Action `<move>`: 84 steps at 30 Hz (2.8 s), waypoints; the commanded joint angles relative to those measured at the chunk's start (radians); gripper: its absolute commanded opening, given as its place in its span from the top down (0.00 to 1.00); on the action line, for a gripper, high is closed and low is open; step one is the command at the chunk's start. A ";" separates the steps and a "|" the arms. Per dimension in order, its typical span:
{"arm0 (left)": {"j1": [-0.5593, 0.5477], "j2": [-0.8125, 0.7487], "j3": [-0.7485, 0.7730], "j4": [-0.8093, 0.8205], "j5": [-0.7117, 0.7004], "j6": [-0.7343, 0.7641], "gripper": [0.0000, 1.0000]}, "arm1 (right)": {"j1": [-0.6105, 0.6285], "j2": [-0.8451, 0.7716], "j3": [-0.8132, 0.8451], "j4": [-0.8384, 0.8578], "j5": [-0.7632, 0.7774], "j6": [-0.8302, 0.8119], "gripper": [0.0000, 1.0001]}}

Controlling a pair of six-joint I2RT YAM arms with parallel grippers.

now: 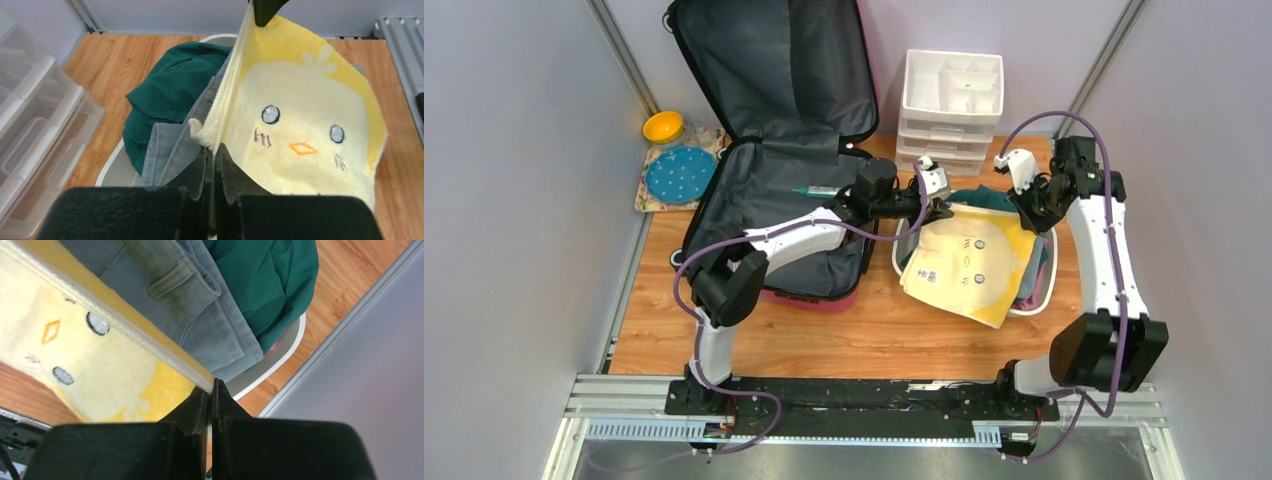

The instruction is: Open, take out, and arrange the luggage

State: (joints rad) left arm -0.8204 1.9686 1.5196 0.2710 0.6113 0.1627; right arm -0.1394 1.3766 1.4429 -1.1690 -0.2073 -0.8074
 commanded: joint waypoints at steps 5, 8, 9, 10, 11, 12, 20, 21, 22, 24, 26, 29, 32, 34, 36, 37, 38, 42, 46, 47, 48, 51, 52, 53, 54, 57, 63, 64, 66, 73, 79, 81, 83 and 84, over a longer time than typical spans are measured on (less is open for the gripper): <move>0.038 0.096 0.094 0.123 -0.168 -0.005 1.00 | -0.068 0.148 0.066 0.189 0.100 -0.033 1.00; 0.038 0.142 0.134 0.128 -0.185 -0.008 1.00 | -0.072 0.219 0.105 0.224 0.102 -0.018 1.00; 0.037 0.154 0.148 0.116 -0.185 -0.003 1.00 | -0.071 0.235 0.129 0.226 0.100 -0.013 1.00; 0.036 0.170 0.169 0.091 -0.186 0.004 1.00 | -0.071 0.263 0.135 0.223 0.100 -0.012 1.00; 0.038 0.173 0.175 0.077 -0.188 0.008 0.79 | -0.071 0.275 0.143 0.215 0.083 -0.016 0.99; 0.040 0.173 0.183 0.060 -0.183 0.011 0.61 | -0.069 0.286 0.151 0.180 0.072 -0.018 0.90; 0.133 -0.054 0.194 -0.254 -0.061 -0.109 0.19 | -0.069 0.216 0.327 -0.117 -0.207 -0.004 0.21; 0.150 -0.115 0.182 -0.292 -0.036 -0.111 0.19 | -0.065 0.182 0.327 -0.135 -0.243 -0.024 0.21; 0.176 -0.146 0.150 -0.356 -0.015 -0.103 0.19 | -0.054 0.165 0.324 -0.161 -0.271 -0.045 0.21; 0.202 -0.224 0.114 -0.419 0.021 -0.083 0.19 | 0.007 0.116 0.271 -0.202 -0.293 -0.090 0.21; 0.233 -0.266 0.076 -0.522 0.031 -0.039 0.18 | 0.087 0.087 0.164 -0.186 -0.271 -0.124 0.21; 0.286 -0.329 0.025 -0.604 0.073 -0.032 0.18 | 0.206 0.050 0.059 -0.112 -0.210 -0.141 0.21; 0.323 -0.390 -0.056 -0.593 0.085 -0.061 0.17 | 0.289 0.078 -0.004 -0.058 -0.189 -0.147 0.20; 0.339 -0.441 -0.117 -0.570 0.071 -0.051 0.17 | 0.328 0.120 -0.025 -0.022 -0.162 -0.131 0.21; 0.340 -0.483 -0.157 -0.552 0.041 -0.043 0.17 | 0.376 0.171 -0.048 0.057 -0.107 -0.096 0.21; 0.342 -0.496 -0.188 -0.541 0.032 -0.040 0.17 | 0.385 0.188 -0.055 0.090 -0.086 -0.078 0.21; 0.342 -0.507 -0.199 -0.536 0.013 -0.041 0.17 | 0.389 0.208 -0.059 0.153 -0.057 -0.041 0.21; 0.348 -0.548 -0.248 -0.533 -0.016 -0.034 0.17 | 0.388 0.356 -0.041 0.215 0.026 0.014 0.23; 0.363 -0.562 -0.262 -0.547 -0.027 -0.017 0.16 | 0.336 0.432 -0.061 0.250 0.057 0.016 0.24; 0.371 -0.563 -0.260 -0.549 -0.031 -0.014 0.16 | 0.287 0.446 -0.050 0.249 0.049 0.023 0.24; 0.375 -0.565 -0.260 -0.549 -0.030 -0.012 0.16 | 0.264 0.472 -0.041 0.247 0.048 0.036 0.24; 0.394 -0.567 -0.262 -0.550 -0.030 -0.011 0.16 | 0.147 0.498 -0.015 0.241 0.052 0.051 0.24; 0.398 -0.567 -0.262 -0.550 -0.030 -0.011 0.16 | 0.080 0.501 -0.010 0.241 0.058 0.068 0.24; 0.408 -0.564 -0.262 -0.550 -0.028 -0.011 0.16 | 0.052 0.507 -0.004 0.229 0.060 0.079 0.24; 0.411 -0.563 -0.262 -0.547 -0.027 -0.011 0.16 | 0.025 0.516 0.008 0.223 0.063 0.089 0.24; 0.420 -0.556 -0.257 -0.541 -0.028 -0.017 0.16 | -0.086 0.536 0.027 0.216 0.080 0.143 0.24; 0.428 -0.544 -0.248 -0.533 -0.030 -0.023 0.16 | -0.258 0.624 0.138 0.221 0.152 0.401 0.25; 0.431 -0.542 -0.243 -0.532 -0.031 -0.026 0.16 | -0.265 0.625 0.152 0.226 0.154 0.431 0.25; 0.432 -0.533 -0.233 -0.538 -0.031 -0.034 0.16 | -0.264 0.605 0.146 0.241 0.138 0.539 0.24; 0.434 -0.514 -0.197 -0.565 -0.030 -0.025 0.16 | -0.194 0.570 0.226 0.287 0.016 0.605 0.23; 0.437 -0.540 -0.216 -0.573 -0.031 -0.009 0.16 | -0.164 0.460 0.301 0.100 -0.029 0.251 0.23; 0.437 -0.559 -0.237 -0.564 -0.030 -0.009 0.16 | -0.164 0.385 0.277 0.048 -0.047 0.170 0.23; 0.437 -0.574 -0.259 -0.556 -0.028 -0.009 0.16 | -0.164 0.308 0.251 -0.049 -0.108 0.049 0.24; 0.437 -0.579 -0.265 -0.552 -0.028 -0.011 0.16 | -0.164 0.282 0.207 -0.078 -0.130 0.015 0.26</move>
State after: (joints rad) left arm -0.3901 1.4483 1.2758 -0.3016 0.5743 0.1371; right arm -0.2939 1.8214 1.7027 -1.0794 -0.2462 -0.5423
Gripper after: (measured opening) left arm 0.841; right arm 0.768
